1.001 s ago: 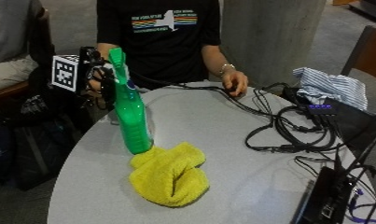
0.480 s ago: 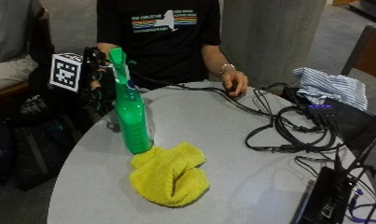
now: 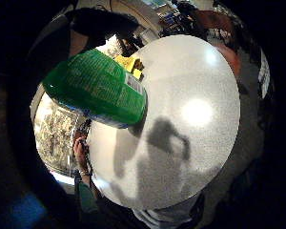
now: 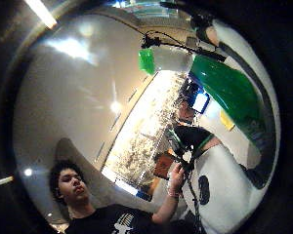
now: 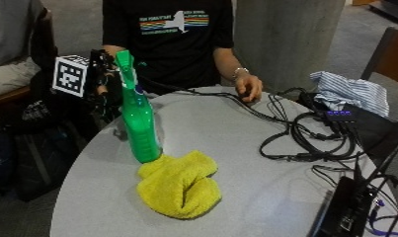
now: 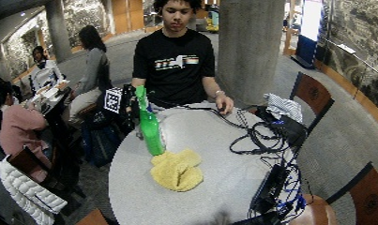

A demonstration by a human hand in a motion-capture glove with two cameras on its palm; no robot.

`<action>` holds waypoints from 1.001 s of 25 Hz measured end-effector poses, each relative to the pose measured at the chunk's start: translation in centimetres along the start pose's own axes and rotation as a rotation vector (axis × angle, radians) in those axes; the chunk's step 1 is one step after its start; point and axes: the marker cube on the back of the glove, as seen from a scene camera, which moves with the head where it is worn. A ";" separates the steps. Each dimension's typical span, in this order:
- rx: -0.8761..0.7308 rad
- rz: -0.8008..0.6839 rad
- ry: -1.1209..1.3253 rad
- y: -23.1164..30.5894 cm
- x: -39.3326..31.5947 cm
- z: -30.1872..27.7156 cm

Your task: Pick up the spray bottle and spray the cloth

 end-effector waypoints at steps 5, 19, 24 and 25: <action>-0.021 0.012 0.003 -0.2 0.1 0.3; -0.053 0.084 0.011 -5.6 0.8 4.5; -0.053 0.099 0.019 -6.9 1.2 5.3; -0.054 0.101 0.017 -7.1 1.3 5.5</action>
